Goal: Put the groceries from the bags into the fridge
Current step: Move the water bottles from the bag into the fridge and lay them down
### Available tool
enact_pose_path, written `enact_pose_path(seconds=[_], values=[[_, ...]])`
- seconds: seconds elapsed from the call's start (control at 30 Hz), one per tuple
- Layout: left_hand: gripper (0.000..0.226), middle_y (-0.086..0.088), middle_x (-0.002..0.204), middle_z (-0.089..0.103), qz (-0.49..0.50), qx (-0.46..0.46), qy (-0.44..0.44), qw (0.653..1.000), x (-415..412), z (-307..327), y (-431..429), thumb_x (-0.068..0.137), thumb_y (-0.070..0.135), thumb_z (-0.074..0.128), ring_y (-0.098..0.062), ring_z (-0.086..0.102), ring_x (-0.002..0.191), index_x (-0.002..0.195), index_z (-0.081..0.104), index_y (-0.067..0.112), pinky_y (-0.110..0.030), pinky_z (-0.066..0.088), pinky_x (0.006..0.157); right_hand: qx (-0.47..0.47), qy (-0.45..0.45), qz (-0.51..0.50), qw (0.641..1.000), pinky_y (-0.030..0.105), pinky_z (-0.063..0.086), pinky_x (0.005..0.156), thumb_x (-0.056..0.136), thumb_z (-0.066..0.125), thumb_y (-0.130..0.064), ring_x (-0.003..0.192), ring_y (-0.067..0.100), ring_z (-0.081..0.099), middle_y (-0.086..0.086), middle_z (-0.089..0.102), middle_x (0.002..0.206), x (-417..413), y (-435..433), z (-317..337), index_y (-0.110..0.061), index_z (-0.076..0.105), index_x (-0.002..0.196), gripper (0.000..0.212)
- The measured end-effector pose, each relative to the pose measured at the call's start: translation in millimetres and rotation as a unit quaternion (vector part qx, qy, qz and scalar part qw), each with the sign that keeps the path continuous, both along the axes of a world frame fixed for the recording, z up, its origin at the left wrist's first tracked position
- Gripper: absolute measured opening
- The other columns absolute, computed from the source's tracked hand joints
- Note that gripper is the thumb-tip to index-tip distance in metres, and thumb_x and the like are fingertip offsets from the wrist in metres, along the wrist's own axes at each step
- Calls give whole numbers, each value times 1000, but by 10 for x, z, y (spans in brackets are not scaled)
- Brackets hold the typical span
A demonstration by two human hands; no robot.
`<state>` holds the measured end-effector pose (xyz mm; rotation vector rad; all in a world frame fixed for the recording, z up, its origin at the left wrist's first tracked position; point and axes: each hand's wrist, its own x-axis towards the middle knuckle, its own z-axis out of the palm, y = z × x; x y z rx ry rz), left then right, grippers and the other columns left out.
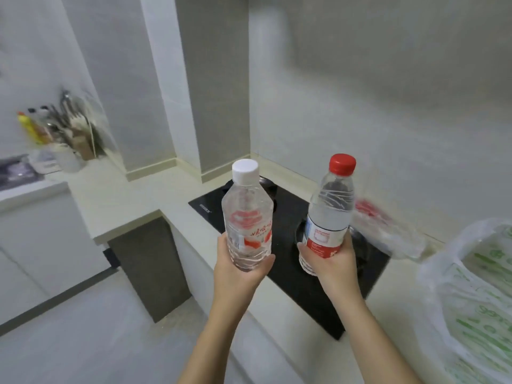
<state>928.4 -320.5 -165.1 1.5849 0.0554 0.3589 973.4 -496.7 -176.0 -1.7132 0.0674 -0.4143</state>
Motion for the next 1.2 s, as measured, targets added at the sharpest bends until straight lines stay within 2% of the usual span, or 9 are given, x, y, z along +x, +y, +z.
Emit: enact_pose_path(seconds=[0.1, 0.27, 0.47, 0.57, 0.67, 0.77, 0.9, 1.07, 1.2], values=[[60, 16, 100, 65, 74, 13, -14, 997, -111, 101, 277, 71, 11, 84, -1, 65, 91, 115, 49, 33, -17, 54, 73, 10, -3, 79, 997, 13, 50, 70, 67, 87, -7, 85, 0, 67, -10, 68, 97, 126, 352, 118, -21, 54, 114, 59], [68, 20, 103, 65, 198, 20, -16, 980, -304, 240, 764, 66, 26, 87, 0, 65, 95, 120, 46, 37, -17, 52, 74, 19, -12, 244, 969, 9, 50, 57, 74, 81, -3, 79, -8, 64, -11, 63, 97, 278, 1092, 328, -27, 49, 117, 59], [64, 13, 107, 65, 329, 16, -19, 944, -651, 394, 1202, 70, 18, 85, 4, 64, 90, 120, 48, 33, -9, 50, 65, -8, -14, 385, 923, 25, 48, 87, 72, 85, -22, 108, 10, 60, -10, 60, 119, 231, 1915, 419, -29, 44, 129, 71], [59, 17, 104, 63, 402, 14, -15, 915, -860, 432, 1348, 72, 14, 84, 8, 64, 86, 110, 47, 39, -6, 48, 61, -17, -28, 443, 896, 15, 45, 82, 74, 84, -21, 100, 4, 59, -16, 59, 111, 111, 2254, 472, -38, 45, 119, 62], [60, 11, 108, 62, 472, 33, -7, 881, -1123, 476, 1444, 73, 11, 83, -3, 64, 93, 115, 45, 31, -7, 50, 63, -23, -43, 502, 864, 5, 39, 68, 73, 84, -17, 88, -7, 55, -28, 53, 101, -21, 2586, 481, -39, 43, 113, 62], [59, 7, 108, 64, 524, 55, -9, 850, -1475, 496, 1518, 72, 10, 83, -6, 65, 95, 117, 47, 24, -9, 51, 66, -27, -42, 557, 829, 10, 43, 73, 71, 86, -24, 91, -3, 60, -25, 57, 103, -258, 2930, 465, -36, 44, 120, 66], [53, 8, 96, 68, 595, 88, -32, 798, -2010, 484, 1567, 69, 18, 85, -8, 68, 88, 109, 50, 23, -17, 52, 70, -33, -40, 630, 775, 21, 52, 73, 70, 85, -16, 90, 13, 64, -2, 63, 98, -698, 3323, 487, -19, 50, 115, 58], [52, -1, 97, 68, 669, 102, -42, 735, -2660, 495, 1591, 69, 27, 82, -19, 68, 90, 109, 51, 22, -33, 56, 76, -19, -5, 702, 712, 39, 56, 77, 69, 84, -15, 85, 18, 65, -3, 66, 90, -1374, 3616, 534, -28, 50, 101, 49], [55, 7, 100, 66, 713, 100, -41, 693, -3140, 540, 1595, 65, 30, 82, -10, 67, 92, 111, 51, 28, -18, 52, 73, 3, 11, 739, 673, 31, 54, 71, 70, 83, -14, 85, 16, 65, -5, 67, 91, -1919, 3751, 565, -28, 53, 101, 45]])
